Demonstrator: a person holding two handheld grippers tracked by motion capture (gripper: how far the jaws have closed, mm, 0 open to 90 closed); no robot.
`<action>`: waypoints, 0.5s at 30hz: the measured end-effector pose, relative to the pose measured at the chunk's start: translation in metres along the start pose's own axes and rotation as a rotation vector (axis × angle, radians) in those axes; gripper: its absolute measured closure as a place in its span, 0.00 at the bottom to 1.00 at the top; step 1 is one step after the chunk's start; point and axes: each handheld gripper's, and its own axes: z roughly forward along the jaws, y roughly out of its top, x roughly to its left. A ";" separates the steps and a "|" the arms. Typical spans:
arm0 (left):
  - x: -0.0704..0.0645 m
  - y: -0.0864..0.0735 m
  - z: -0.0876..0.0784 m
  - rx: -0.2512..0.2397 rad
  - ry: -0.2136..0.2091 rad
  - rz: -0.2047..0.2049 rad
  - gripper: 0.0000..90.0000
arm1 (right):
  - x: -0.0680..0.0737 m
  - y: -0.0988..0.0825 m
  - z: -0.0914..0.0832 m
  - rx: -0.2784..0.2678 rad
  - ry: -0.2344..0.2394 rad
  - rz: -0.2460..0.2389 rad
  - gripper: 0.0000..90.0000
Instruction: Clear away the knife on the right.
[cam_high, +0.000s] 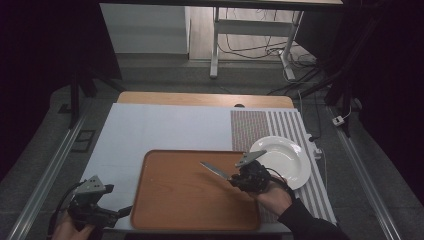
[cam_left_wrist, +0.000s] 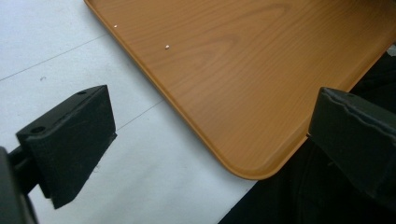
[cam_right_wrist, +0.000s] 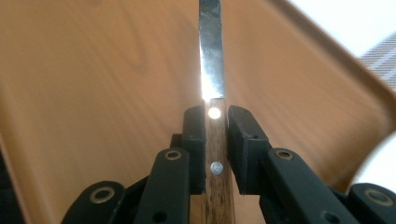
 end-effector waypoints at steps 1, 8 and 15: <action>0.000 0.000 0.000 0.000 0.001 0.000 0.01 | 0.000 0.000 0.000 0.000 0.000 0.000 0.86; 0.000 0.000 0.000 0.000 0.002 0.001 0.01 | 0.007 -0.004 0.017 0.071 0.004 -0.027 0.86; 0.000 0.000 0.000 0.001 0.001 0.001 0.01 | 0.014 -0.009 0.034 0.174 0.058 -0.073 0.84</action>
